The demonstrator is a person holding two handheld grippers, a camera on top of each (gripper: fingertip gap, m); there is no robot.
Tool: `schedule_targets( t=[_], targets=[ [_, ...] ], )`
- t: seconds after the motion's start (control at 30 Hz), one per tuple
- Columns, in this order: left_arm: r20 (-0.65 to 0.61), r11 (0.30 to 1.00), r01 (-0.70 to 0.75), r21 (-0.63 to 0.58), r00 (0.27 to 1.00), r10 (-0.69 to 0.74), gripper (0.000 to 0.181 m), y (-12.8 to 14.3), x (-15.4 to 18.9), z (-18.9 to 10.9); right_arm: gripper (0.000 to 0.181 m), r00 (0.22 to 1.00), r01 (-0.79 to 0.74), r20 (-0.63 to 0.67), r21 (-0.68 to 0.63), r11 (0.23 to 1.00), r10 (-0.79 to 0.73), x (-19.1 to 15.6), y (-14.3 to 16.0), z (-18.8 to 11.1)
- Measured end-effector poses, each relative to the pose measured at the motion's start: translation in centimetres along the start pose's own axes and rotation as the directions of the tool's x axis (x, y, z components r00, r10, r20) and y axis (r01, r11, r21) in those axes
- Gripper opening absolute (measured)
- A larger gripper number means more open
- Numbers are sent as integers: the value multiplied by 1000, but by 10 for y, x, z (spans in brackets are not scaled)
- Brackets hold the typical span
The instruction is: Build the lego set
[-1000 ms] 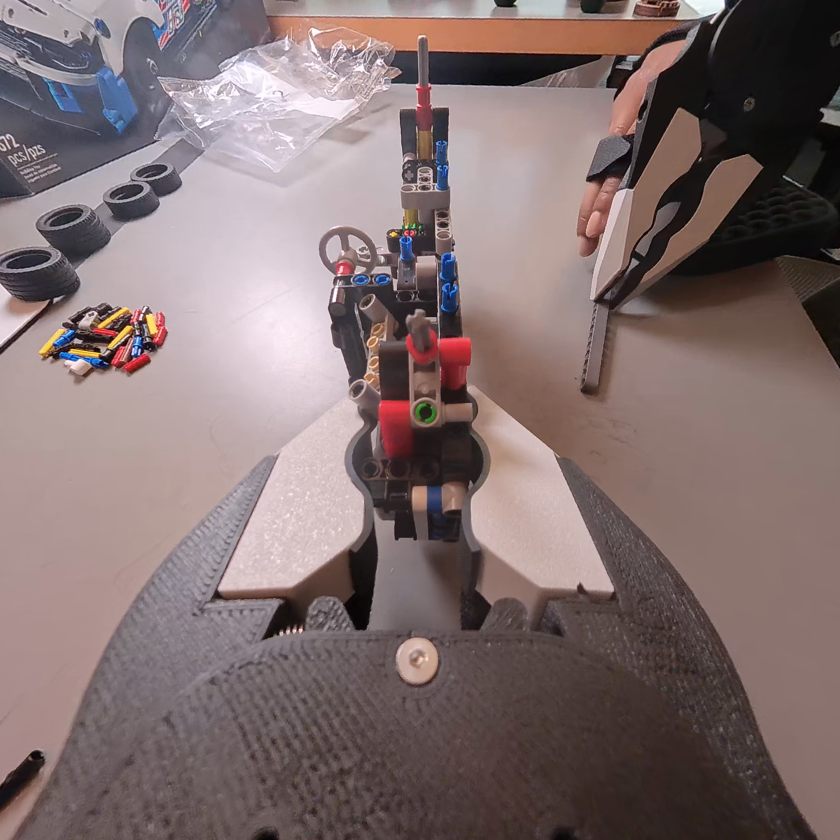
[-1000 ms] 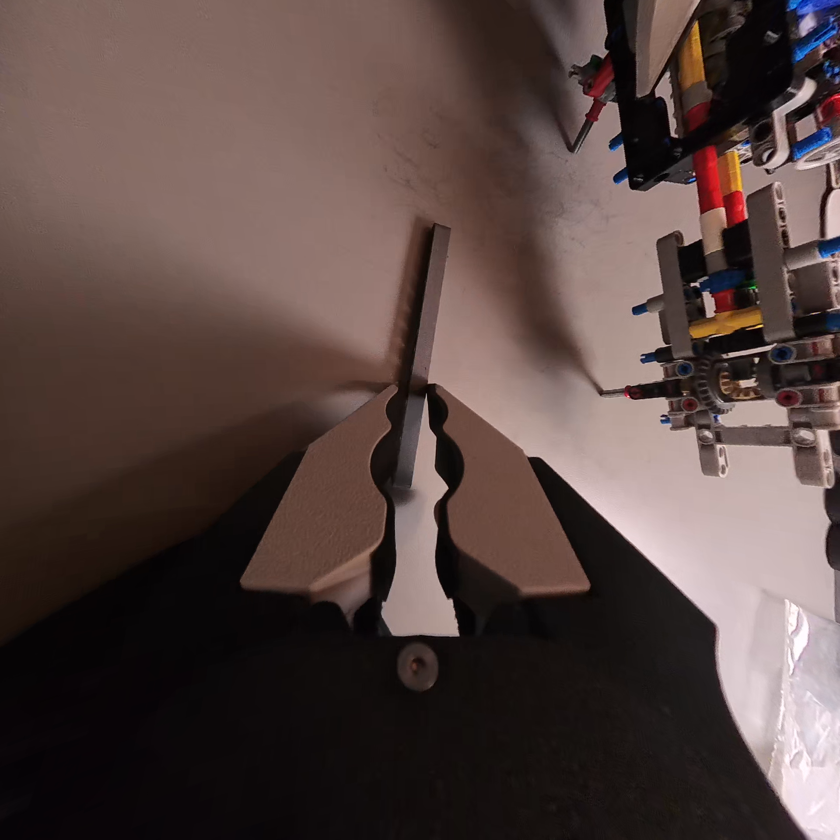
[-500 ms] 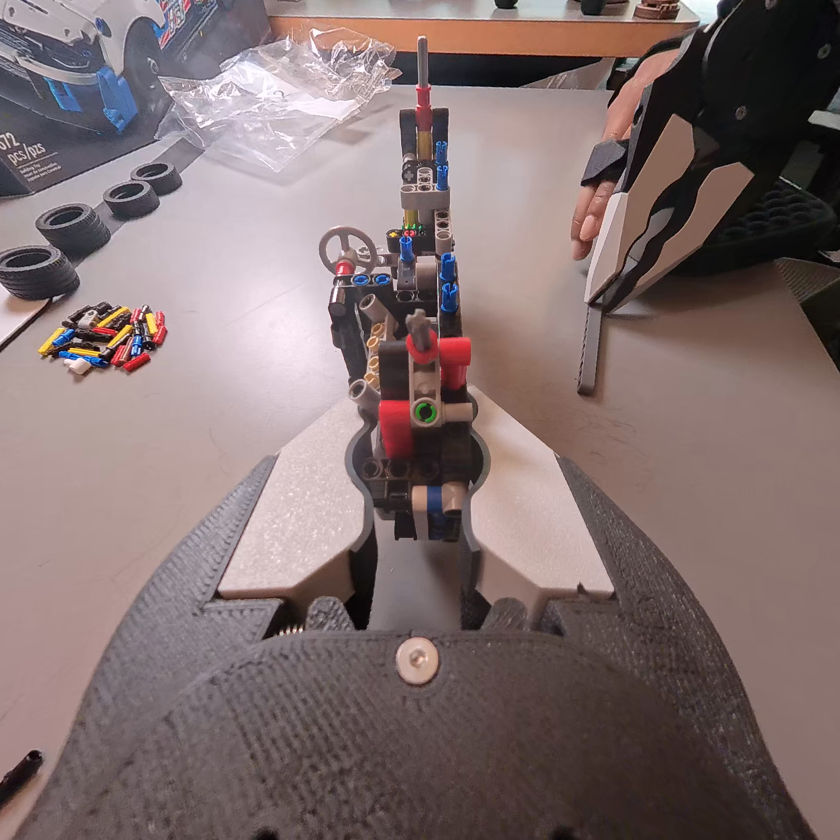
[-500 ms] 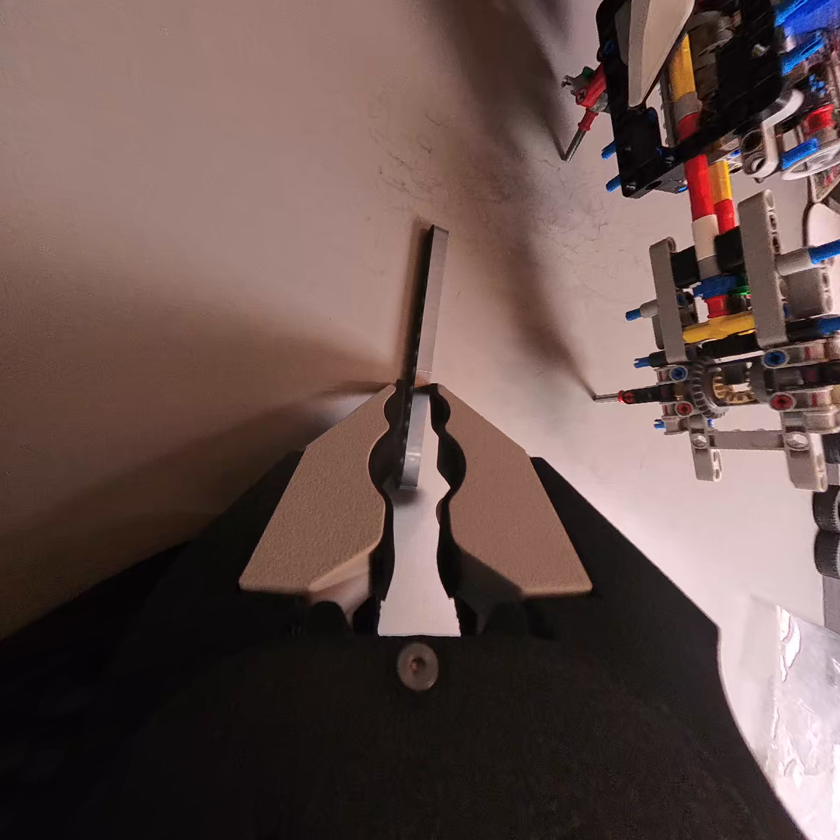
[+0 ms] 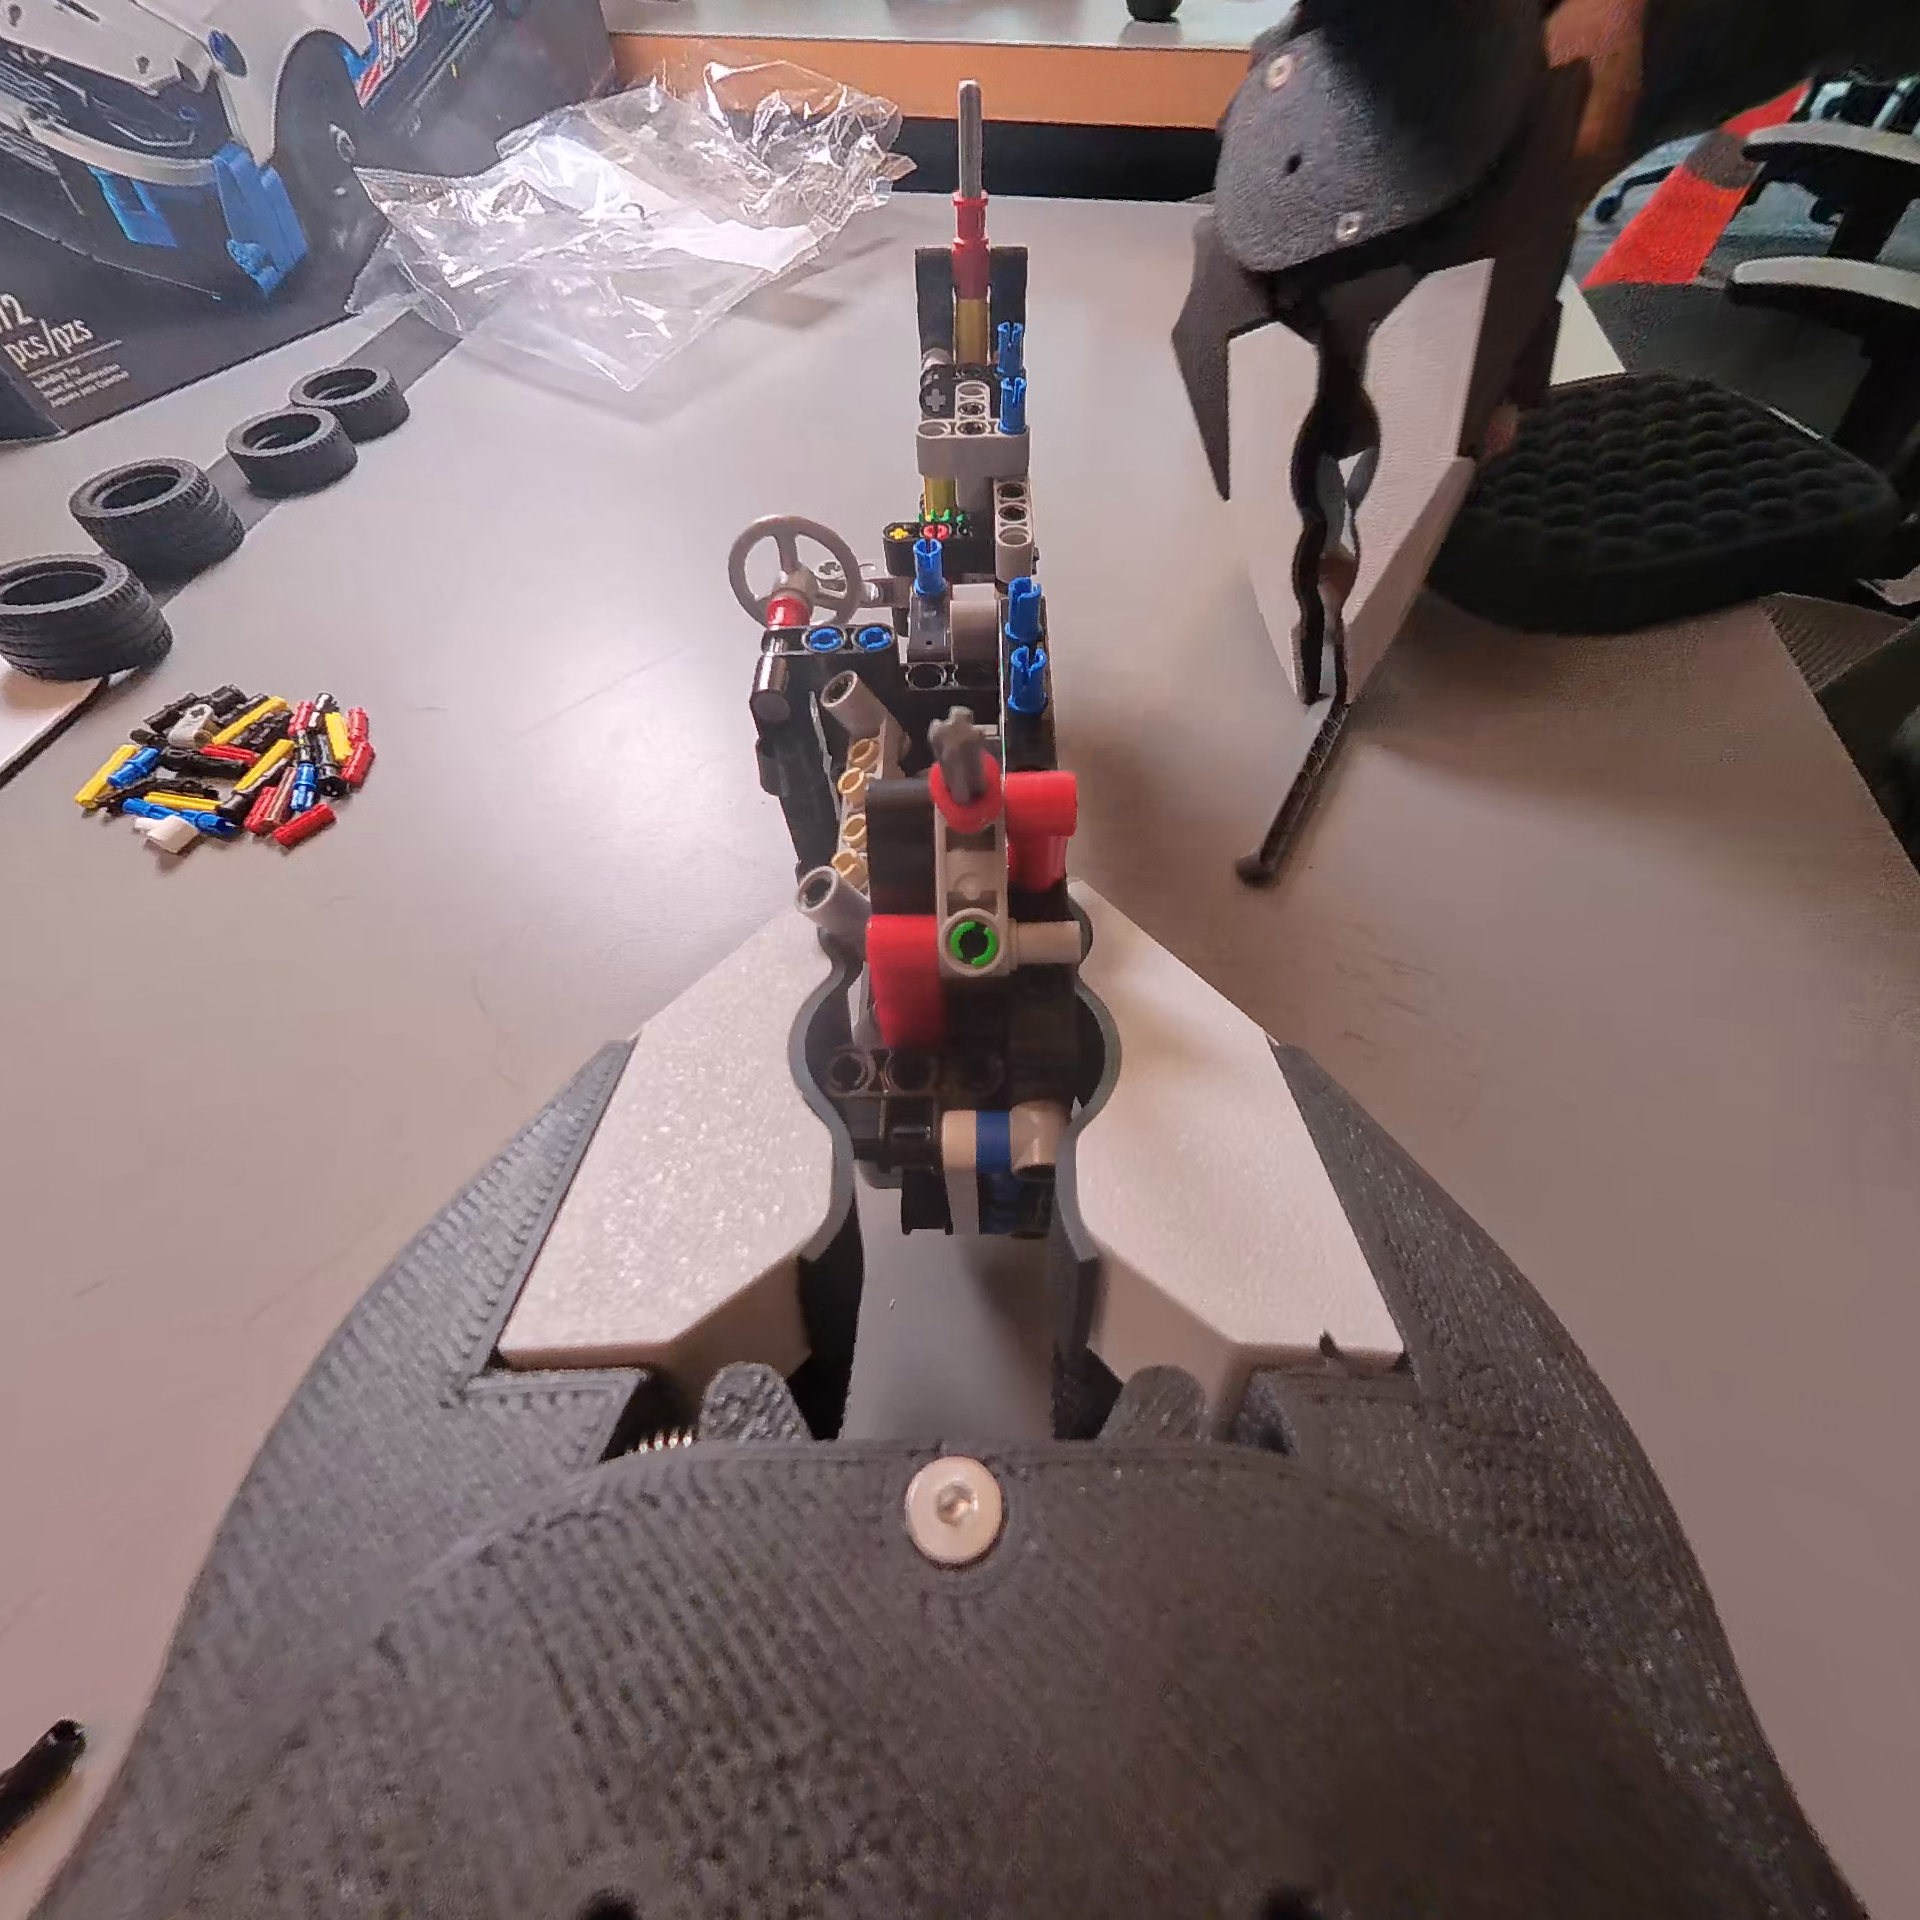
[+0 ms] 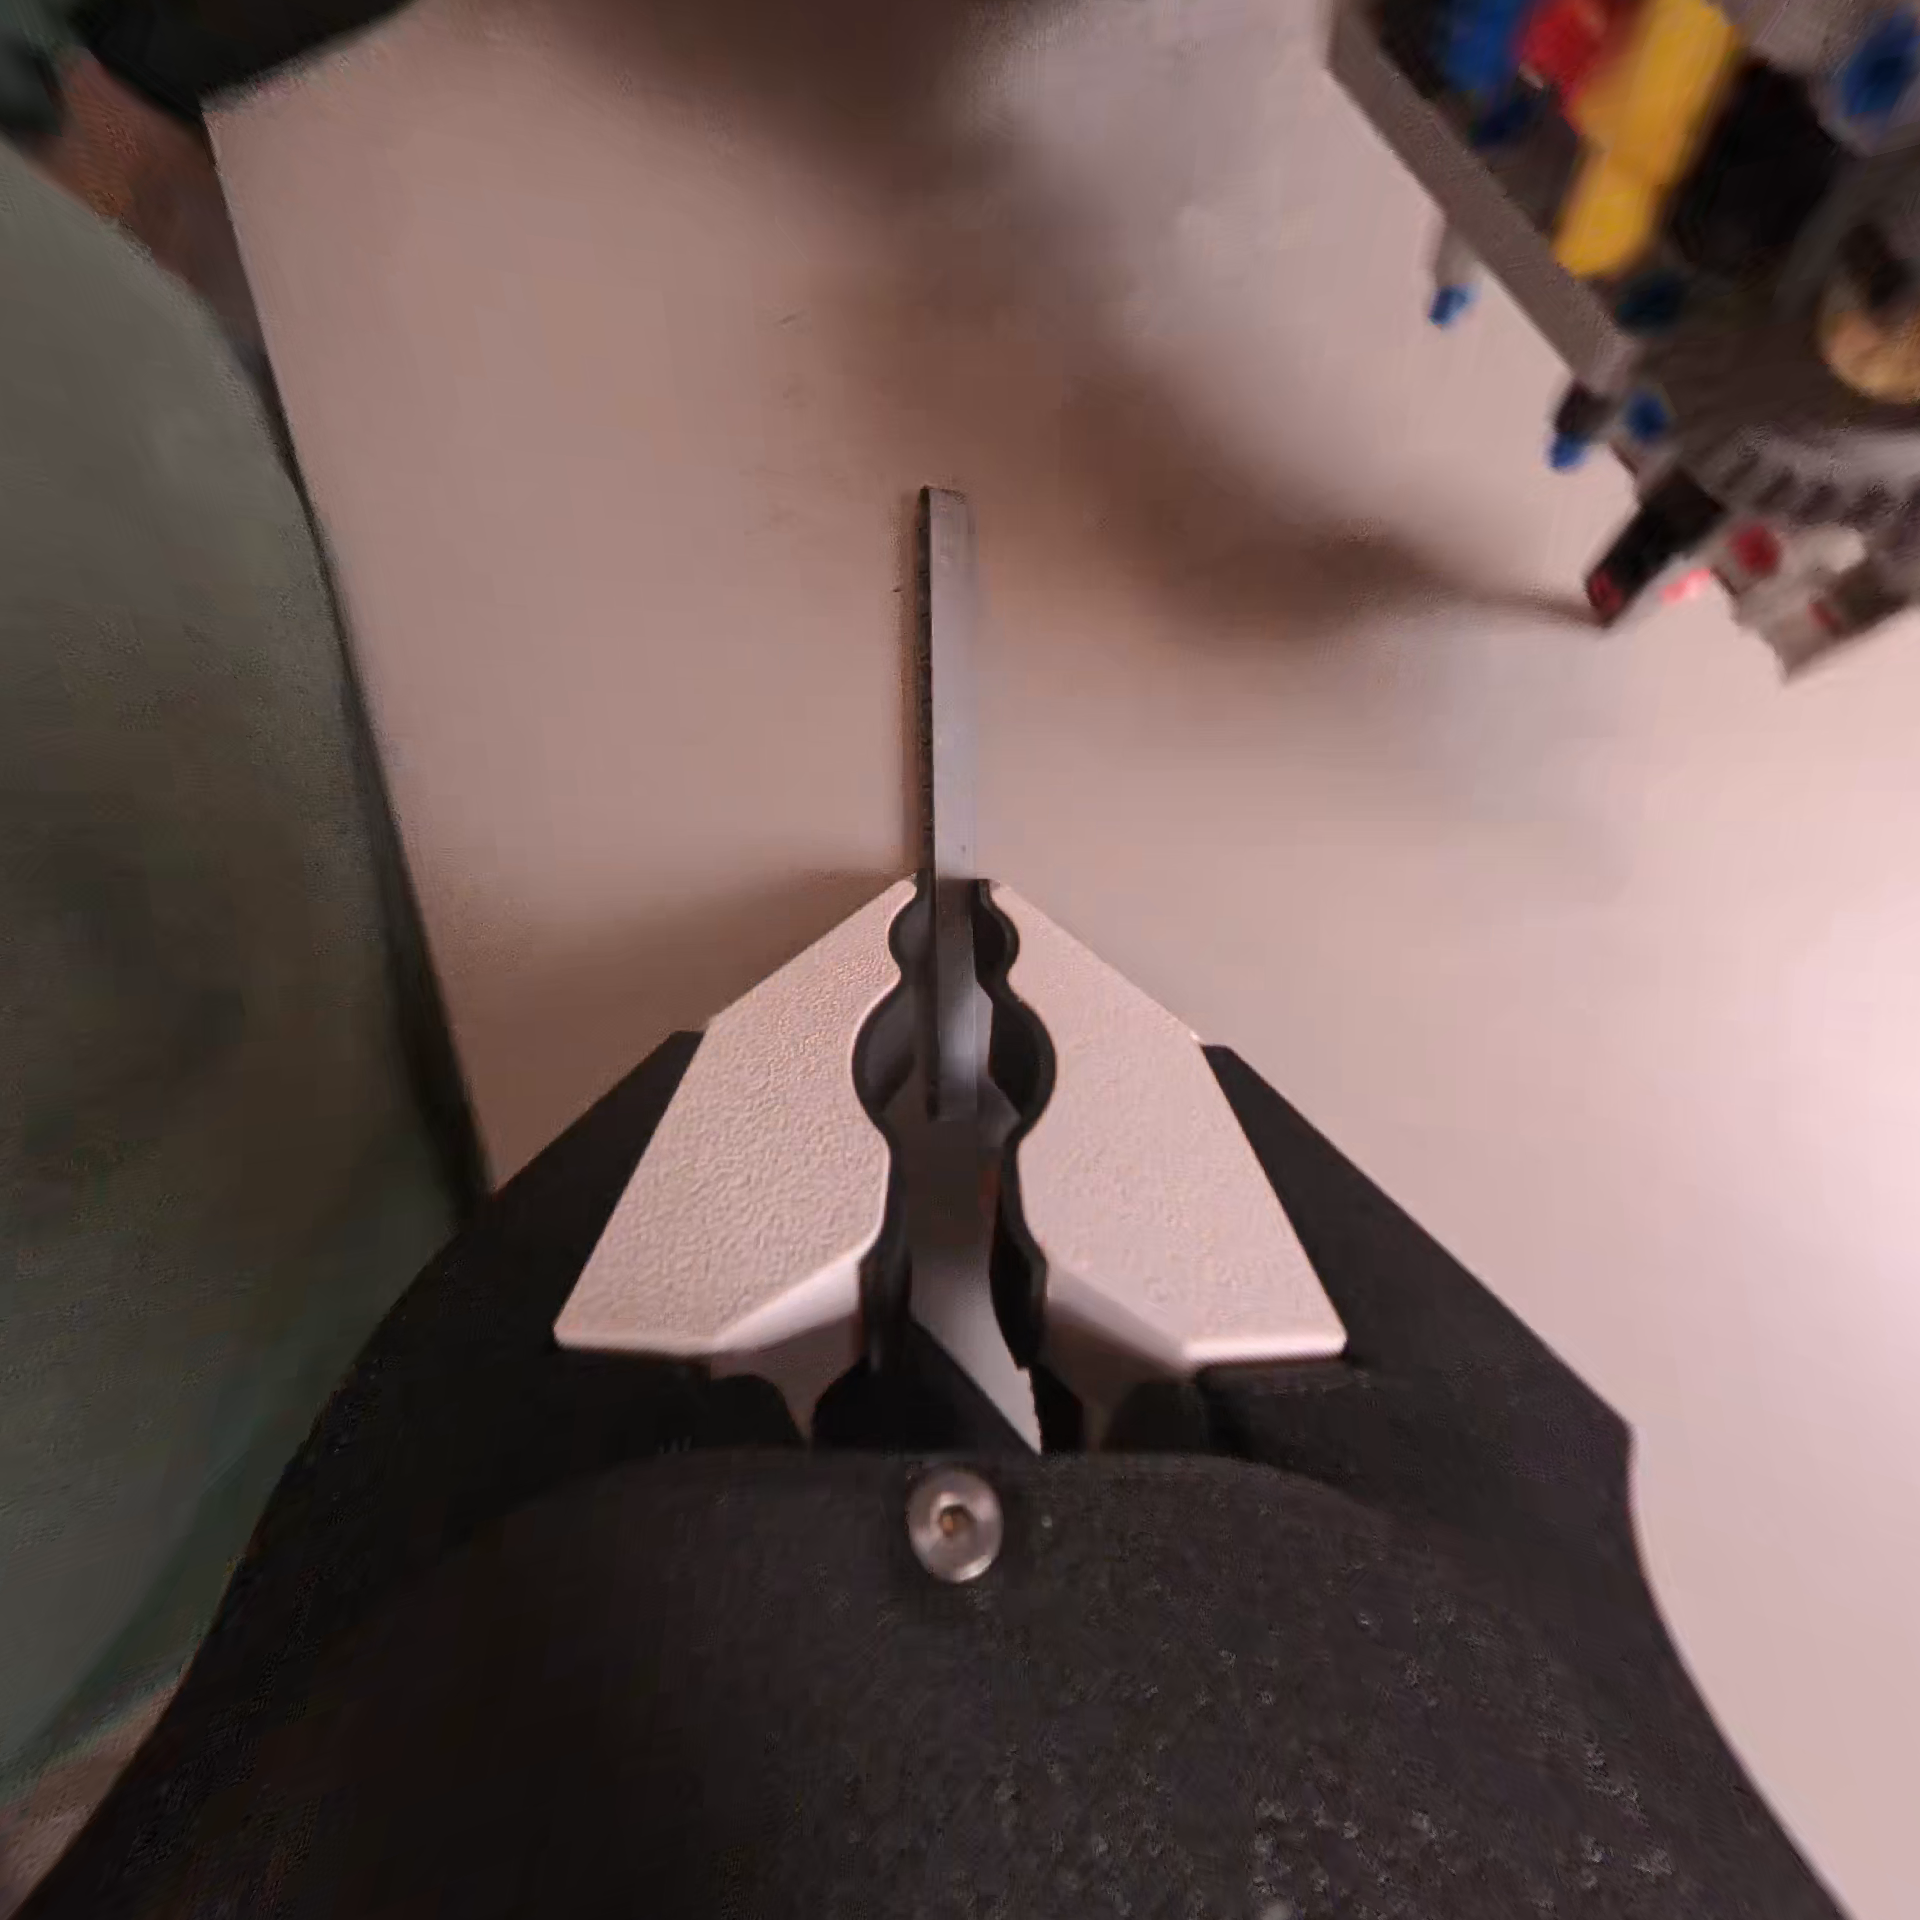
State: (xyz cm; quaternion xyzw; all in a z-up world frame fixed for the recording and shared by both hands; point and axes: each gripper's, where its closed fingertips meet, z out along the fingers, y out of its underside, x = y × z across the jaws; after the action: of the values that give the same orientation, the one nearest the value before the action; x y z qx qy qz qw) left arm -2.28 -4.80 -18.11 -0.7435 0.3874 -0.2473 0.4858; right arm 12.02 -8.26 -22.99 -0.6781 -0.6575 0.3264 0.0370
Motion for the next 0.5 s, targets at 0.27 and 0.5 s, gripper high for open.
schedule_targets(
  t=[0.27,0.5],
  targets=[
    [-7,1000,4,1,1000,-4,34,0,0,0,4,902,-386,198,-25,922,383,13,-2,-5],
    [-8,1000,2,2,1000,-2,34,0,0,0,5,889,-440,148,14,898,433,27,3,-16]
  ],
)
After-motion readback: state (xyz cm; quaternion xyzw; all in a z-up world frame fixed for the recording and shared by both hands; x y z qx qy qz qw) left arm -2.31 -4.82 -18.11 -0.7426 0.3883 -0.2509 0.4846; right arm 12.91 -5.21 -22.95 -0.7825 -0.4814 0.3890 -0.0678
